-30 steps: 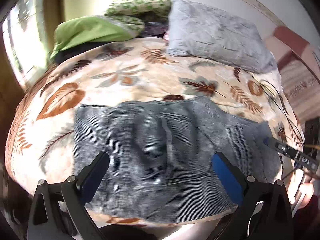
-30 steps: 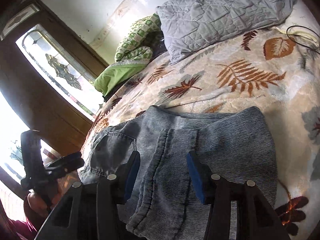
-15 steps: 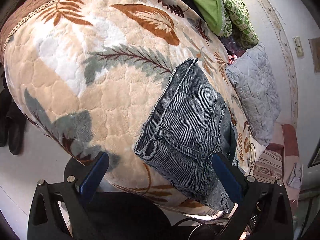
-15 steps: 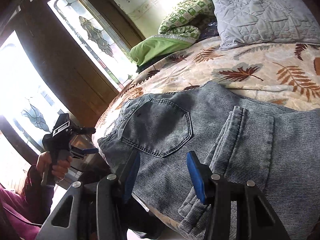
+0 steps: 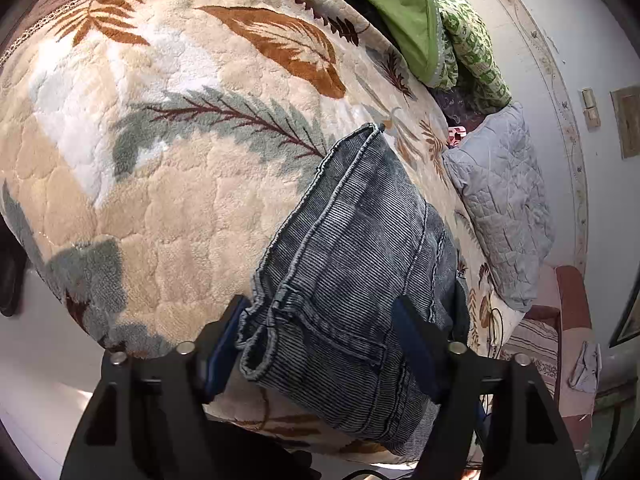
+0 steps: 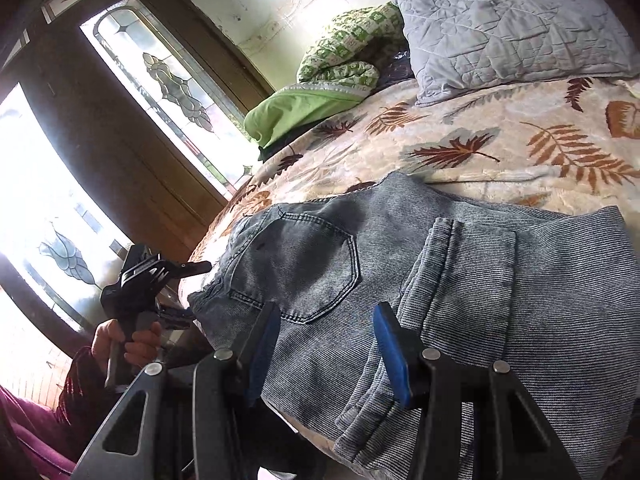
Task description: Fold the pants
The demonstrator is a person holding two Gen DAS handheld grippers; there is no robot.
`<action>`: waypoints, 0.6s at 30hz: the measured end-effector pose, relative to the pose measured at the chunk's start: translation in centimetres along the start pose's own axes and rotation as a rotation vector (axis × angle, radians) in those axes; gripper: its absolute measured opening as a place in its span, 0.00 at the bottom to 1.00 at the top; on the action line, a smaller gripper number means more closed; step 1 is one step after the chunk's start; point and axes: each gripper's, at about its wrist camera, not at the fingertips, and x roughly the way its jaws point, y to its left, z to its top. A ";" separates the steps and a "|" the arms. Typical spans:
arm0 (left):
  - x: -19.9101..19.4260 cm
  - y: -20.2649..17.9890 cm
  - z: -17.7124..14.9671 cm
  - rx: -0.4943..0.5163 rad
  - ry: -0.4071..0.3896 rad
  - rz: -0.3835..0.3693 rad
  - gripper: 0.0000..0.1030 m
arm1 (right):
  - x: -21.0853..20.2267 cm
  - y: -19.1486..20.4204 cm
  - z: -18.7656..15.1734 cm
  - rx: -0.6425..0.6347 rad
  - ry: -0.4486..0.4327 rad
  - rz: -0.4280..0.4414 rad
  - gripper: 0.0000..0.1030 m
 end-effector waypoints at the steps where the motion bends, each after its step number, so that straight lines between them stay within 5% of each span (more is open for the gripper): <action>1: -0.1 0.3 0.1 -0.006 -0.003 -0.003 0.30 | 0.0 0.0 0.0 -0.003 -0.002 -0.004 0.51; 9: -1.6 -2.2 -0.3 0.111 -0.063 -0.032 0.19 | 0.4 -0.2 0.0 -0.001 0.008 -0.020 0.51; 18: -6.2 -13.5 -2.9 0.458 -0.148 -0.111 0.18 | -0.1 -0.3 0.2 0.000 -0.021 -0.037 0.51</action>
